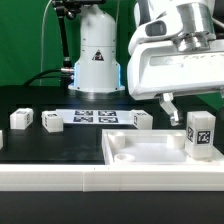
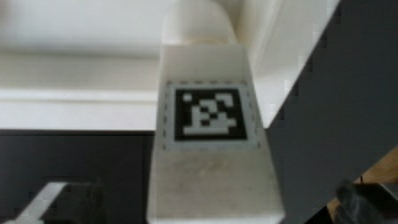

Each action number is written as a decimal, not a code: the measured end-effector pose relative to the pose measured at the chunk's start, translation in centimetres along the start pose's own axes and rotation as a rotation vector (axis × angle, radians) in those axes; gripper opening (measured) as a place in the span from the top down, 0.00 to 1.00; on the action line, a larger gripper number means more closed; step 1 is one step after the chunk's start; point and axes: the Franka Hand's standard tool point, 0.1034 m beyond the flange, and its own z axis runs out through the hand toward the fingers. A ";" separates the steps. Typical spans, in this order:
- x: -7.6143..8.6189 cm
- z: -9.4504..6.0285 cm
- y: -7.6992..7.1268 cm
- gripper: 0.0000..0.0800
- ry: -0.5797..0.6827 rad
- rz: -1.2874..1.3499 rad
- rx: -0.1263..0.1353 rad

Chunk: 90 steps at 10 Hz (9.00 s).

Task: Assemble one leg

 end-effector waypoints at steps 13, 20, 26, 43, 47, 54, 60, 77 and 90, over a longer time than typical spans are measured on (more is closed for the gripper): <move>-0.1 0.0 0.5 0.51 -0.558 0.034 0.096; 0.1 0.1 0.7 0.63 -0.546 0.232 0.041; 0.1 0.3 0.0 0.62 -0.455 0.987 -0.180; 0.2 0.5 0.9 0.19 -0.476 0.032 -0.033; 0.2 0.5 1.1 0.50 -0.477 -0.025 -0.019; 0.1 0.8 0.8 0.64 -0.473 0.385 -0.081; 0.0 0.9 0.5 0.64 -0.409 1.140 -0.291; 0.3 1.0 0.2 0.19 -0.452 0.060 -0.099; 0.2 1.4 1.6 0.64 -0.445 0.518 -0.142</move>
Offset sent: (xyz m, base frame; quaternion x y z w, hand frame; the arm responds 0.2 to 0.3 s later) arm 0.0078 -0.0116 0.0012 -0.0174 -0.1844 -0.0049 0.9827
